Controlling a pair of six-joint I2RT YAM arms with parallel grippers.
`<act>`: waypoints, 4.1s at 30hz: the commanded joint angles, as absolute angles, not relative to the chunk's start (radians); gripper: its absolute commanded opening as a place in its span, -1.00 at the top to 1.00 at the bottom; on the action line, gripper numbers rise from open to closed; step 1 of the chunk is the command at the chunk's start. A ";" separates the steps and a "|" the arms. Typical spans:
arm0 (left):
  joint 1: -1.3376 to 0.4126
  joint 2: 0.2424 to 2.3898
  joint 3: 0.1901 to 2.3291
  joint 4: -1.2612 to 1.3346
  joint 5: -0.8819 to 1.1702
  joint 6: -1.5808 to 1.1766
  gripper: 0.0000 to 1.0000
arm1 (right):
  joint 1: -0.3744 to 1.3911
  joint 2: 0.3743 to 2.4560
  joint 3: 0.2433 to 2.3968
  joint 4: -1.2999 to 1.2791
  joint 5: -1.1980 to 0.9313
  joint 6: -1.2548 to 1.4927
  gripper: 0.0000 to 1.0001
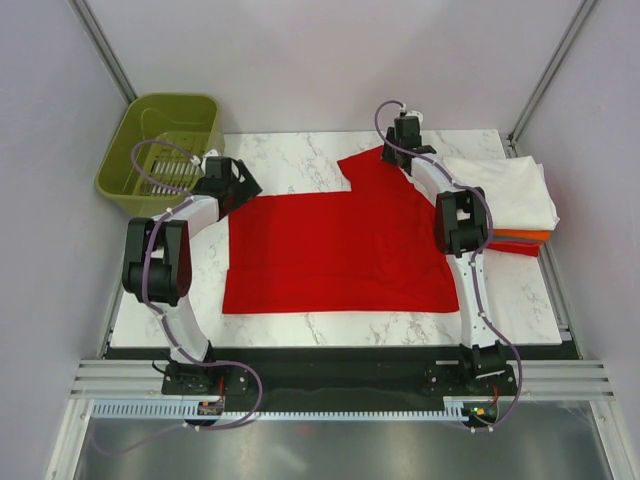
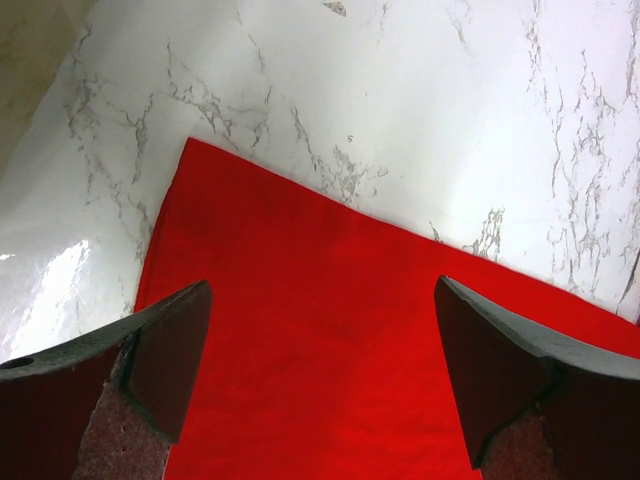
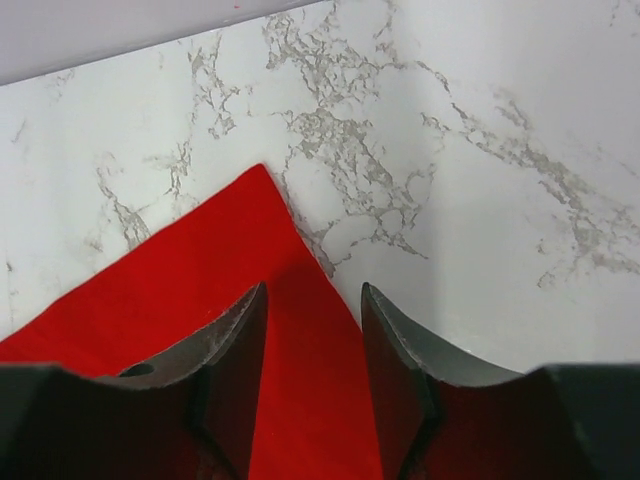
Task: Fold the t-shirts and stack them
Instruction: Fold the tshirt
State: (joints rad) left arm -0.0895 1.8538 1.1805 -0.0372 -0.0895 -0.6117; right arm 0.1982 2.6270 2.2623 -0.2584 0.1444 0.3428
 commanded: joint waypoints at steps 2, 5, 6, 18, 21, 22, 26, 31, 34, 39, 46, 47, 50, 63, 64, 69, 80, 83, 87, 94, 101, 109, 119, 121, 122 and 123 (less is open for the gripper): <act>-0.094 1.881 1.220 0.021 -0.124 -0.561 -0.97 | 0.192 2.658 2.306 -0.273 0.092 0.353 0.14; -0.101 1.868 1.210 0.023 -0.153 -0.555 -0.97 | 0.190 2.665 2.310 -0.273 0.087 0.357 0.45; -0.101 1.864 1.210 0.023 -0.158 -0.554 -0.97 | 0.189 2.665 2.310 -0.272 0.094 0.359 0.59; -0.114 1.930 1.272 0.014 -0.193 -0.522 -0.91 | 0.118 2.612 2.244 -0.290 0.268 0.449 1.00; -0.120 1.965 1.307 0.009 -0.210 -0.522 -0.85 | 0.110 2.612 2.243 -0.284 0.249 0.451 1.00; -0.120 1.980 1.316 0.006 -0.213 -0.519 -0.83 | 0.112 2.614 2.246 -0.284 0.232 0.454 1.00; -0.127 1.993 1.341 -0.018 -0.250 -0.517 -0.81 | 0.112 2.618 2.246 -0.279 0.238 0.451 1.00; -0.132 2.054 1.417 -0.028 -0.275 -0.502 -0.65 | 0.110 2.611 2.238 -0.278 0.236 0.454 1.00; -0.133 2.094 1.482 -0.077 -0.302 -0.512 -0.54 | 0.109 2.603 2.229 -0.264 0.203 0.449 1.00; -0.133 2.148 1.577 -0.181 -0.341 -0.543 -0.49 | 0.107 2.583 2.197 -0.238 0.192 0.454 1.00; -0.133 2.195 1.649 -0.264 -0.333 -0.551 -0.41 | 0.103 2.562 2.163 -0.216 0.169 0.469 1.00; -0.133 2.215 1.679 -0.278 -0.325 -0.552 -0.40 | 0.100 2.560 2.157 -0.215 0.166 0.471 1.00; -0.135 2.258 1.748 -0.363 -0.305 -0.569 -0.35 | 0.098 2.546 2.137 -0.206 0.160 0.477 1.00; -0.138 2.271 1.770 -0.473 -0.339 -0.655 -0.23 | 0.091 2.487 2.046 -0.146 0.114 0.499 1.00; -0.141 2.263 1.747 -0.463 -0.350 -0.657 -0.24 | 0.091 2.487 2.045 -0.146 0.110 0.502 1.00; -0.141 2.296 1.795 -0.509 -0.331 -0.649 -0.22 | 0.092 2.479 2.031 -0.133 0.098 0.508 1.00; -0.098 2.358 1.878 -0.574 -0.218 -0.666 0.20 | 0.086 2.415 1.933 -0.068 0.107 0.525 1.00; -0.097 2.359 1.881 -0.572 -0.221 -0.667 0.37 | 0.084 2.401 1.911 -0.054 0.103 0.528 1.00; -0.100 2.350 1.875 -0.558 -0.229 -0.663 0.95 | 0.083 2.401 1.913 -0.055 0.097 0.529 1.00; -0.123 2.330 1.898 -0.537 -0.304 -0.597 0.95 | 0.081 2.404 1.924 -0.057 0.068 0.512 1.00; -0.152 2.303 1.887 -0.497 -0.356 -0.509 0.95 | 0.081 2.362 1.910 -0.046 0.003 0.485 1.00; -0.190 2.181 1.761 -0.355 -0.413 -0.428 0.95 | 0.068 2.215 1.793 -0.038 -0.020 0.459 1.00; -0.199 2.019 1.565 -0.197 -0.446 -0.371 0.95 | 0.038 2.054 1.603 -0.015 -0.106 0.451 1.00; -0.199 1.991 1.494 -0.126 -0.448 -0.350 0.95 | 0.038 2.019 1.557 -0.009 -0.120 0.454 1.00; -0.199 1.961 1.450 -0.082 -0.448 -0.347 0.95 | 0.038 1.999 1.537 -0.008 -0.133 0.457 1.00; -0.199 1.948 1.428 -0.081 -0.449 -0.342 0.95 | 0.038 1.988 1.528 -0.008 -0.143 0.457 1.00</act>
State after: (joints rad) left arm -0.1993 2.0315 1.4963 -0.2066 -0.4000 -0.4088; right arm 0.0353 2.0663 1.5639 -0.0429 -0.0895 0.4671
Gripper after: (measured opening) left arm 0.033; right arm 0.007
